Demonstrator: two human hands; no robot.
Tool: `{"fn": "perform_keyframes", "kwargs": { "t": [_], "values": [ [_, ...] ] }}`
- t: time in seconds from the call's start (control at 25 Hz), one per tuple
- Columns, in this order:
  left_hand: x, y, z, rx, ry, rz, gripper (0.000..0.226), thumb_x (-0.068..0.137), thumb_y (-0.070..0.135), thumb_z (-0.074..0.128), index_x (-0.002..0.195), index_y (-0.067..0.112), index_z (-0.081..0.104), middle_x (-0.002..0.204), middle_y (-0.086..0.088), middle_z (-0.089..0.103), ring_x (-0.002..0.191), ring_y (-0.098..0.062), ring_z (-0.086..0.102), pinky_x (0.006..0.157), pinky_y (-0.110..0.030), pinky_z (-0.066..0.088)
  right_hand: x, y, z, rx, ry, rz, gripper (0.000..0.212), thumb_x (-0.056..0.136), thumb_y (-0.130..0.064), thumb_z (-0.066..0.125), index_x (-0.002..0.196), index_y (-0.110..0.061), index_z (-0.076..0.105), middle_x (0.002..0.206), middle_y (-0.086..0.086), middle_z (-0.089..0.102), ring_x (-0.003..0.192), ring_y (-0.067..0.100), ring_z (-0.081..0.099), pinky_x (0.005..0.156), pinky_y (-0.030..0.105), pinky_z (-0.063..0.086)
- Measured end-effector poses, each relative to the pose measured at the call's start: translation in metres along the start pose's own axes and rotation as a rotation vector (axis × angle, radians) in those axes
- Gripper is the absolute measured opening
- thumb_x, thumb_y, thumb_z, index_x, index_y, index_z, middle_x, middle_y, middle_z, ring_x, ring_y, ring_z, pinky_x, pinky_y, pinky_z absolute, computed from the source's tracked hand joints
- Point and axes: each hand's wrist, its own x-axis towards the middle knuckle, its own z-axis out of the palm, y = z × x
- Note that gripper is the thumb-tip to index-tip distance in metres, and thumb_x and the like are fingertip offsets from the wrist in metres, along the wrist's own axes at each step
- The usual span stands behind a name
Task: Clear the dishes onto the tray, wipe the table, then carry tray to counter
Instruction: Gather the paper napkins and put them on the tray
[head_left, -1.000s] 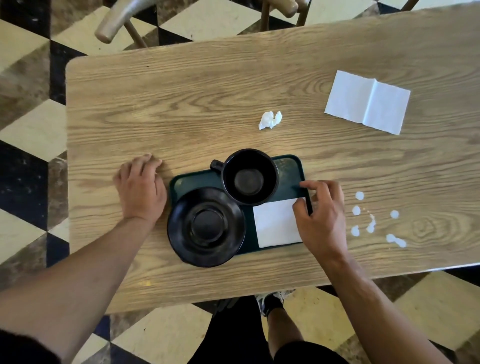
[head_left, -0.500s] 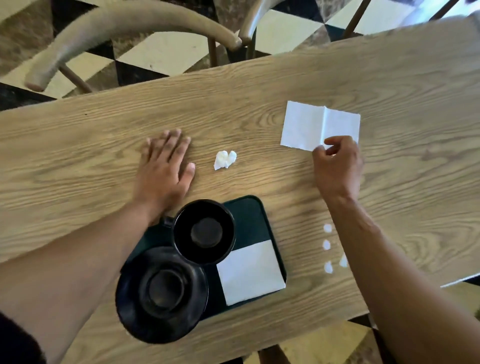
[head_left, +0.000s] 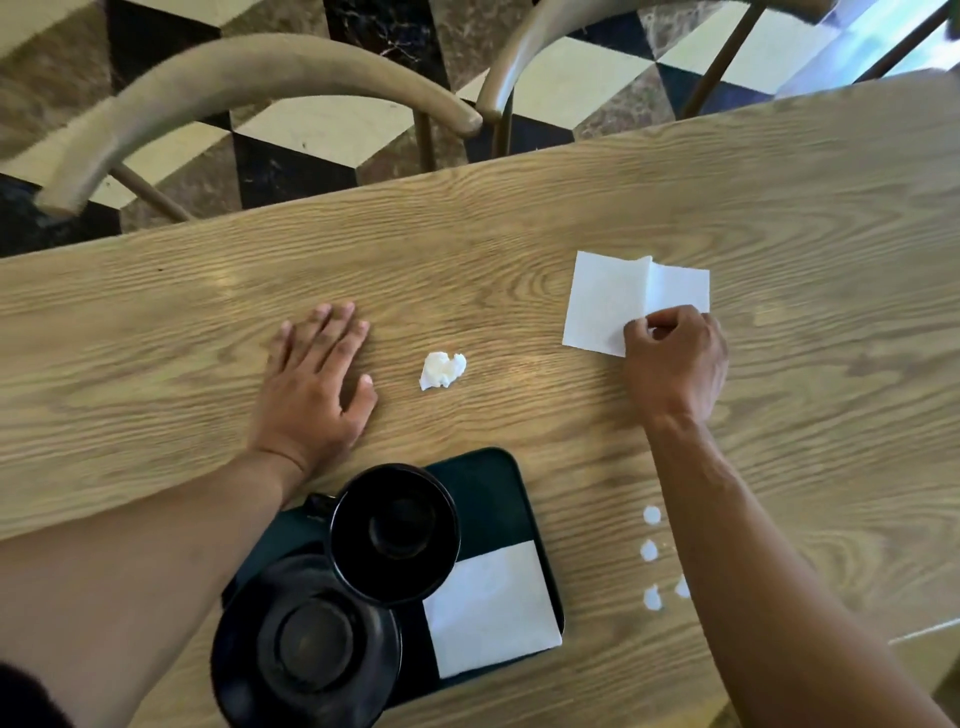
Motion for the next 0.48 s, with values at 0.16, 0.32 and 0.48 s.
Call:
{"fn": "perform_keyframes", "kwargs": {
  "t": [0.16, 0.32, 0.48],
  "values": [
    [-0.001, -0.001, -0.001, 0.0, -0.008, -0.001, 0.065, 0.095, 0.039, 0.04, 0.153, 0.01, 0.045, 0.166, -0.007, 0.035, 0.157, -0.026, 0.025, 0.127, -0.056, 0.014, -0.022, 0.0, -0.015, 0.156, 0.05, -0.103, 0.009, 0.08, -0.028, 0.062, 0.088, -0.024, 0.063, 0.097, -0.012, 0.057, 0.1, 0.016, 0.058, 0.088, 0.027, 0.041],
    [0.0, 0.0, -0.003, -0.019, -0.037, -0.023, 0.065, 0.096, 0.04, 0.039, 0.156, 0.013, 0.042, 0.168, -0.004, 0.03, 0.159, -0.022, 0.018, 0.128, -0.054, 0.01, -0.053, -0.002, -0.039, 0.399, -0.027, -0.139, 0.012, 0.079, -0.016, 0.065, 0.085, -0.025, 0.061, 0.092, -0.012, 0.072, 0.09, 0.007, 0.067, 0.081, 0.023, 0.047],
    [-0.001, 0.0, -0.002, -0.032, -0.012, -0.023, 0.064, 0.096, 0.04, 0.04, 0.154, 0.013, 0.044, 0.167, -0.005, 0.033, 0.158, -0.024, 0.023, 0.128, -0.055, 0.012, -0.087, -0.001, -0.073, 0.698, -0.238, -0.105, 0.027, 0.088, -0.001, 0.07, 0.086, -0.027, 0.064, 0.083, -0.012, 0.071, 0.074, 0.004, 0.064, 0.067, 0.018, 0.05]
  ]
}}
